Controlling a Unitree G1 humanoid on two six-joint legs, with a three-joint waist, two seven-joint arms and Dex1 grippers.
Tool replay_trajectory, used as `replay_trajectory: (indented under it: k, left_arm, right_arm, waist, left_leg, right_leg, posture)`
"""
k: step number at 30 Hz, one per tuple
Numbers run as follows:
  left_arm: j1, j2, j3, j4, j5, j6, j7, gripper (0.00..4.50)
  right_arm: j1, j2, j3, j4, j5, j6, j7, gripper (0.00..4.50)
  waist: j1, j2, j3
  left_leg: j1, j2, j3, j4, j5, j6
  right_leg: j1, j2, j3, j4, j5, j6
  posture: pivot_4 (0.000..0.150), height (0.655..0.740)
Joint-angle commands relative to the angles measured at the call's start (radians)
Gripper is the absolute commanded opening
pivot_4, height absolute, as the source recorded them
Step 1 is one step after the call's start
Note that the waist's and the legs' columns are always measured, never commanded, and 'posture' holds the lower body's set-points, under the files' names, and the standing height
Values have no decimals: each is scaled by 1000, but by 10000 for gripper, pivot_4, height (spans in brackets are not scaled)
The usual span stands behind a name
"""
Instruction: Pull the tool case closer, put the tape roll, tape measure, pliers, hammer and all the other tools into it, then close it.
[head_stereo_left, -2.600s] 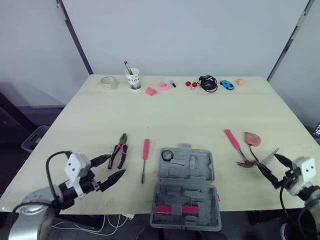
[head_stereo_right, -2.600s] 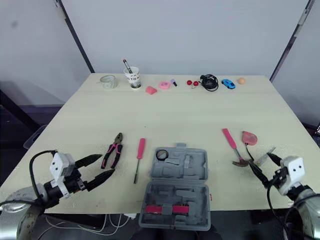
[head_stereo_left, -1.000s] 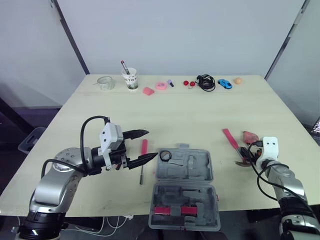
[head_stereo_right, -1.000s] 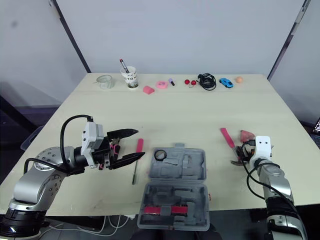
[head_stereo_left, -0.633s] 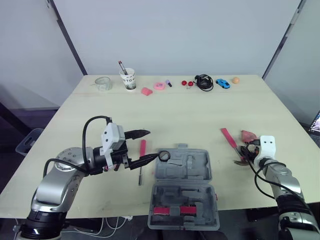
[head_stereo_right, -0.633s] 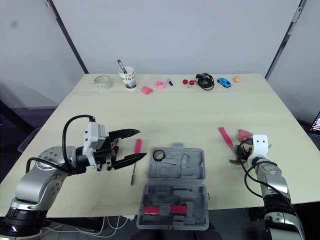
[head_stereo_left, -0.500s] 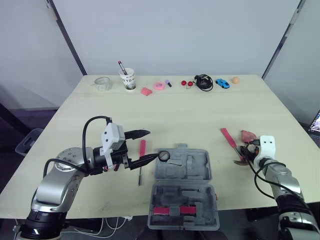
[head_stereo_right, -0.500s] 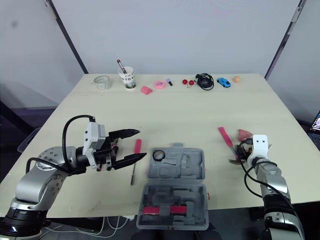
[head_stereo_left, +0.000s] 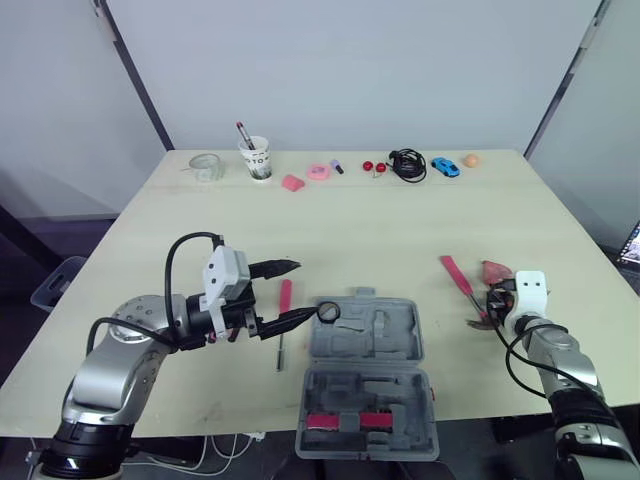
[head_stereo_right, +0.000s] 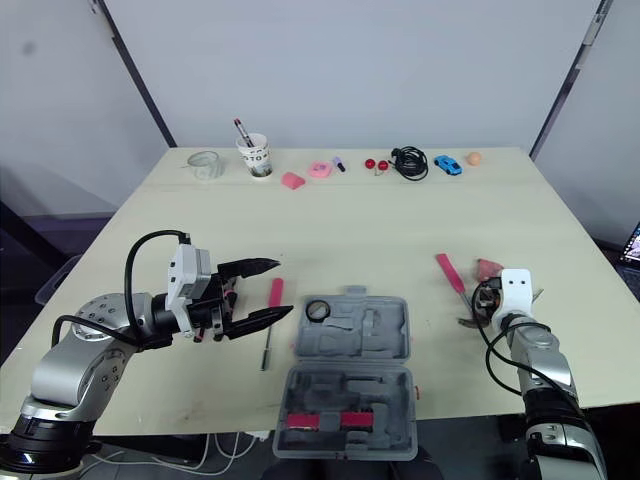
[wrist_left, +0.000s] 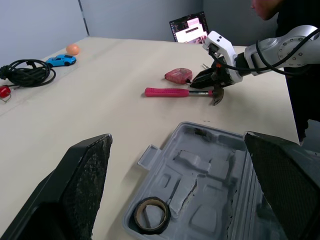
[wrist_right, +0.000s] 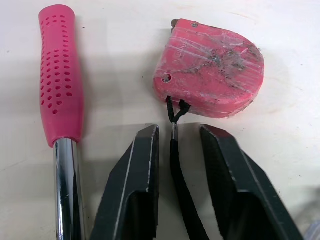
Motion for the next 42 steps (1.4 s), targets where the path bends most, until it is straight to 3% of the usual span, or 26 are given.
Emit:
replay_trajectory:
  k: [1,9,10,12,28,42]
  left_arm:
    - [1,-1,8,-37,-10,-10,4,45000]
    - [0,-6,10,-36,-13,-12,0,45000]
    - [0,-6,10,-37,-15,-12,-1,45000]
    - [0,-7,11,-40,-20,-8,-2,45000]
    - [-9,5,7,-50,-75,-17,-96,45000]
    - [-41,-12,-31,-57,-67,-21,-117,45000]
  right_arm:
    - [-11,-7,-4,16,0,-4,3,12694]
    - [-22,-12,-5,36,-3,-17,13,12694]
    - [-22,-13,-5,38,-3,-19,14,6757]
    - [-23,-13,-6,41,-2,-24,17,285]
    - [-25,-22,-17,36,7,-27,32,285]
    - [40,-124,-14,-38,48,71,177,285]
  waist:
    - [0,0,0]
    - [-1,-1,0]
    - [-1,-1,0]
    - [0,-1,0]
    - [0,0,0]
    - [3,0,1]
  left_leg:
    - [0,0,0,0,0,0]
    - [0,0,0,0,0,0]
    - [0,0,0,0,0,0]
    - [0,0,0,0,0,0]
    - [0,0,0,0,0,0]
    - [-1,0,0,0,0,0]
  right_leg:
    - [0,0,0,0,0,0]
    - [0,0,0,0,0,0]
    - [0,0,0,0,0,0]
    - [0,0,0,0,0,0]
    - [0,0,0,0,0,-1]
    - [0,0,0,-1,0,0]
  posture:
    - [1500,7400]
    - [1500,7400]
    - [1500,7400]
    - [1500,7400]
    - [1500,7400]
    - [1500,7400]
